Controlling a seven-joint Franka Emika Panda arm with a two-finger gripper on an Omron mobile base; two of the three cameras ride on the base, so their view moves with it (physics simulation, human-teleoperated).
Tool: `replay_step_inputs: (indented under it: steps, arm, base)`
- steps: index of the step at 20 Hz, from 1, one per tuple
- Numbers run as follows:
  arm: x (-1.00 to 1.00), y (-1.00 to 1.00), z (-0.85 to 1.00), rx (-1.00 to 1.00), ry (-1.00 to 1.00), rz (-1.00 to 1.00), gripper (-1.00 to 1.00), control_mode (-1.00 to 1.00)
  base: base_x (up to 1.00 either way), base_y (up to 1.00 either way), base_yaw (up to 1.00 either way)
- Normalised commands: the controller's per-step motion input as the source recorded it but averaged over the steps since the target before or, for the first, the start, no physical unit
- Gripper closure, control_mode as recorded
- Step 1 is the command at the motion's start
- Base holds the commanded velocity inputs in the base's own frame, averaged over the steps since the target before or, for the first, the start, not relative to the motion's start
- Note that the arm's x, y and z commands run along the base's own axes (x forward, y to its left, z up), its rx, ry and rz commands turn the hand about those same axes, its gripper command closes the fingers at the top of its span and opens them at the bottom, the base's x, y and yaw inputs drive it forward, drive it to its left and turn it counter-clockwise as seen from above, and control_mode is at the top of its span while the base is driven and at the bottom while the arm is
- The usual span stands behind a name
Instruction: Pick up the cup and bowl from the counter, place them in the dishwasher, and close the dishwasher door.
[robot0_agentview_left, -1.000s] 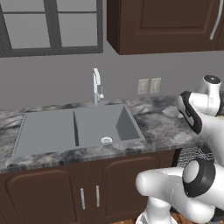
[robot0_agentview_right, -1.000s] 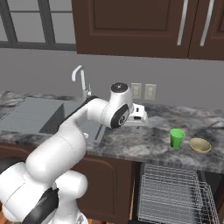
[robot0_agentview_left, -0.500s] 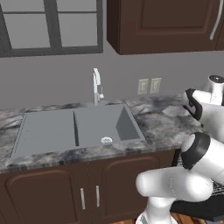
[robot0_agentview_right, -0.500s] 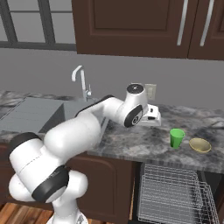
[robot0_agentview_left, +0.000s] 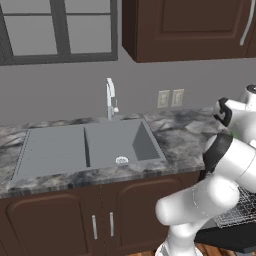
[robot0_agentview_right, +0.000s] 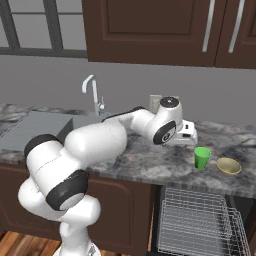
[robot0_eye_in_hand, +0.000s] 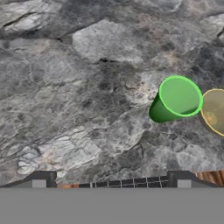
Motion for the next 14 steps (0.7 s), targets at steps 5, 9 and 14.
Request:
replay_step_inputs:
  steps: [5, 9, 14]
  arm:
    - [0.07, -0.33, -0.37, 0.0, 0.0, 0.0, -1.0, -1.0]
    - [0.16, -0.36, -0.24, 0.0, 0.0, 0.0, -1.0, -1.0]
    - [0.21, -0.34, -0.1, 0.0, 0.0, 0.0, -1.0, -1.0]
  base:
    - [0.0, 0.0, 0.0]
    - [0.0, 0.0, 0.0]
    - [0.0, 0.0, 0.0]
